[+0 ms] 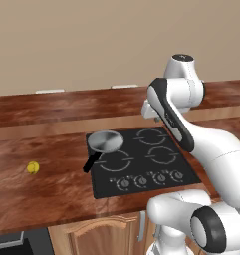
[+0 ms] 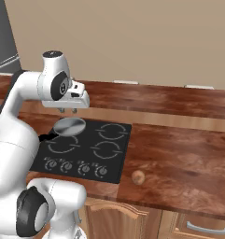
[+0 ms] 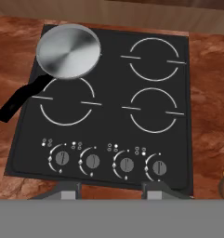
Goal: Put the lemon and onion in the pan. Then turn on the rear left burner and set the heat to medium.
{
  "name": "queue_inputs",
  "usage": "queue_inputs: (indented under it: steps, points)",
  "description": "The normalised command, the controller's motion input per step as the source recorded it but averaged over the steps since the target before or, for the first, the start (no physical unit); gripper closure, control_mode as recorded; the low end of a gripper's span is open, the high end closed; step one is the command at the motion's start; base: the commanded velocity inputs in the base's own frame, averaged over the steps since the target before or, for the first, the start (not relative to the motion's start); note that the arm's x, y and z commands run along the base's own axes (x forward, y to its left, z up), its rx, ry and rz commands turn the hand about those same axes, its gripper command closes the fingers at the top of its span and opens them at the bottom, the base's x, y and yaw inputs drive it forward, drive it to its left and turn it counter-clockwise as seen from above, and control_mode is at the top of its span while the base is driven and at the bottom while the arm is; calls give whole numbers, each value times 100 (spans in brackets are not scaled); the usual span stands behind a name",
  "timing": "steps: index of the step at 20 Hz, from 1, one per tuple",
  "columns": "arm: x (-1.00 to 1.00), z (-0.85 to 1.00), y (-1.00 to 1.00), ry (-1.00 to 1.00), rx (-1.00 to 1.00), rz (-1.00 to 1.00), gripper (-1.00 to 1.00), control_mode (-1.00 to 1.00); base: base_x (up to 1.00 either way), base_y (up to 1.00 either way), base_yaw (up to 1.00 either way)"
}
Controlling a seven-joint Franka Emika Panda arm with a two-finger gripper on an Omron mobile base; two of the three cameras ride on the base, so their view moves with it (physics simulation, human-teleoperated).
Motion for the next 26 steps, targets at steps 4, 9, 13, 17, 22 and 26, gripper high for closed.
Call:
queue_inputs:
  steps: [4,9,13,17,22,26]
  points:
    - [-8,0,0,0,0,0,-100,-100,0,0,0]
    - [-4,0,0,0,0,0,-100,-100,0,0,0]
    - [-26,0,1,0,0,0,-100,-100,0,0,0]
    - [-38,0,3,0,0,0,-100,-100,0,0,0]
    - [-39,-6,-33,0,0,-1,-100,-100,0,0,0]
    - [-14,-16,-60,0,0,-2,-100,-100,0,0,0]
